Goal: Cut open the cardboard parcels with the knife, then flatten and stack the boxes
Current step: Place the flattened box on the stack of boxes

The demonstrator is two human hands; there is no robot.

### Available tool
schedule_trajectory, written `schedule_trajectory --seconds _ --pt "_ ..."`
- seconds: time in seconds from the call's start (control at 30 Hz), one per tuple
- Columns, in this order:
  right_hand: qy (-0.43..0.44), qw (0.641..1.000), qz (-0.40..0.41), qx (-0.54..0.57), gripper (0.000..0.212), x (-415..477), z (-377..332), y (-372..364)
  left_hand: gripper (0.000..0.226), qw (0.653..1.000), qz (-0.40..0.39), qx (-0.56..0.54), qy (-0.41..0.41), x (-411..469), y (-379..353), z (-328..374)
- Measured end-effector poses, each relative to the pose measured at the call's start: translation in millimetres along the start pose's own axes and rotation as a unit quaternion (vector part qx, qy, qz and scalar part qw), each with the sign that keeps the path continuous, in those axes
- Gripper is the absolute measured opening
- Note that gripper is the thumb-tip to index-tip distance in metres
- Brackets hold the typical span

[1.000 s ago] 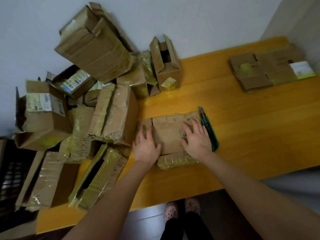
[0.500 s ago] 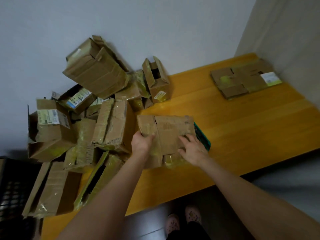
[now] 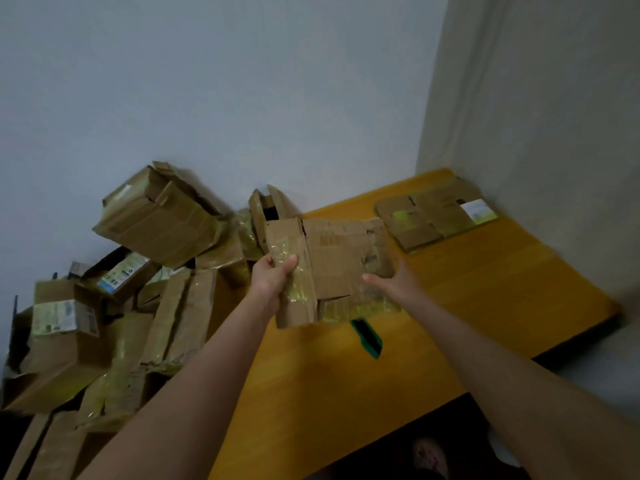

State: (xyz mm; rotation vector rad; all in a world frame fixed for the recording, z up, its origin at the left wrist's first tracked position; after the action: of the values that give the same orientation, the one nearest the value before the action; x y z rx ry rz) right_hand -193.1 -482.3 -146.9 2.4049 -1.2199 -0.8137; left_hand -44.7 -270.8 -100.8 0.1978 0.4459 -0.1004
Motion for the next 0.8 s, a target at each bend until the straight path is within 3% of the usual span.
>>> schedule_trajectory --seconds 0.23,0.5,0.6,0.7,0.8 --pt "0.017 0.992 0.056 -0.112 0.095 97 13 71 0.043 0.993 -0.059 0.103 0.007 2 -128 1" --pt "0.039 0.955 0.127 -0.265 0.071 224 44 170 0.094 0.979 -0.048 0.199 0.000 13 -299 -23" --pt "0.038 0.940 0.150 -0.305 0.068 260 53 196 0.100 0.980 -0.040 0.197 -0.001 17 -352 -30" --pt "0.061 0.917 0.153 -0.362 0.070 285 60 205 0.111 0.974 -0.036 0.224 -0.006 27 -396 -38" --pt "0.140 0.902 0.099 -0.397 0.068 298 64 190 0.102 0.956 -0.040 0.287 -0.054 31 -429 -43"
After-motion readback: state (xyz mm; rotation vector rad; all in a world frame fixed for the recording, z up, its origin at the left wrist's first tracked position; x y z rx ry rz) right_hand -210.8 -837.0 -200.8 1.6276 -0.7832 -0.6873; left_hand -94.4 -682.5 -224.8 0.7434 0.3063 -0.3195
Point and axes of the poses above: each hand's wrist, its own x-axis towards the middle knuckle, its own y-axis out of the back of the hand, z = x × y, the point moved 8 cm from there along x, towards the middle knuckle, and after that the axes turned 14 degrees about z, right-handed, at the moved point
